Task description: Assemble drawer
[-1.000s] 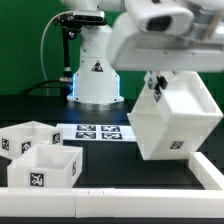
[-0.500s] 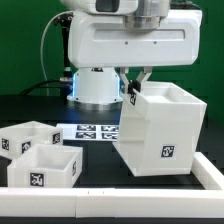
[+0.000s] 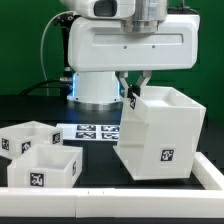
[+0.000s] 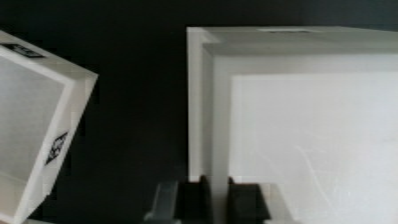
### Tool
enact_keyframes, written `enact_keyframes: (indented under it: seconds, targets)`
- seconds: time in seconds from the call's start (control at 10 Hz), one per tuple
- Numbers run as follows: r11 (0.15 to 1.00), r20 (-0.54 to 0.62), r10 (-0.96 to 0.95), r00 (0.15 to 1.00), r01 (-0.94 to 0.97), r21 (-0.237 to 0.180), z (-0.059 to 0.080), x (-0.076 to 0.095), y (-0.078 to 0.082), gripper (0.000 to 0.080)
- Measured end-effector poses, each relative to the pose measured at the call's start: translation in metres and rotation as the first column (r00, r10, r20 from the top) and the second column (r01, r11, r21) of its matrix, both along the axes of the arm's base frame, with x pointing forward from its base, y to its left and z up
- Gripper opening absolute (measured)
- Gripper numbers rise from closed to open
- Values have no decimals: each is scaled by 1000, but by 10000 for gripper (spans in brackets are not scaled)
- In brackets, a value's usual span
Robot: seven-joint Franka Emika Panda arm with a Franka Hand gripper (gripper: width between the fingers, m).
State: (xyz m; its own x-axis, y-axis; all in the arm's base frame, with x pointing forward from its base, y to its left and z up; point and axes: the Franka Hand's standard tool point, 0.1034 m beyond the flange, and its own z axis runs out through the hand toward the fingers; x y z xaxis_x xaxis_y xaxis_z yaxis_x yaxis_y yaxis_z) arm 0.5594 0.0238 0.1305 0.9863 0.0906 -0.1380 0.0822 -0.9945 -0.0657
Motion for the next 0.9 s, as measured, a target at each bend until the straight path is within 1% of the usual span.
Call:
enact_keyframes:
  seconds: [0.1,0.2,0.3,0.4,0.6,0.7,0.8,0.9]
  targets:
    - [999,5,-42,999,42,9,-1,17,3,35]
    - [999,18,-53,998,52,10,-5,25,10,35]
    - [997,37,-70,997,69,19,-7,29,15,35]
    - [998,43,-64,997,63,19,-9,29,17,35]
    - [998,41,-65,997,64,18,-10,29,17,35]
    - [996,46,-84,995,83,17,-13,28,18,35]
    - [994,53,-108,993,107,13,-20,24,19,35]
    - [993,77,-116,990,116,12,-22,28,19,35]
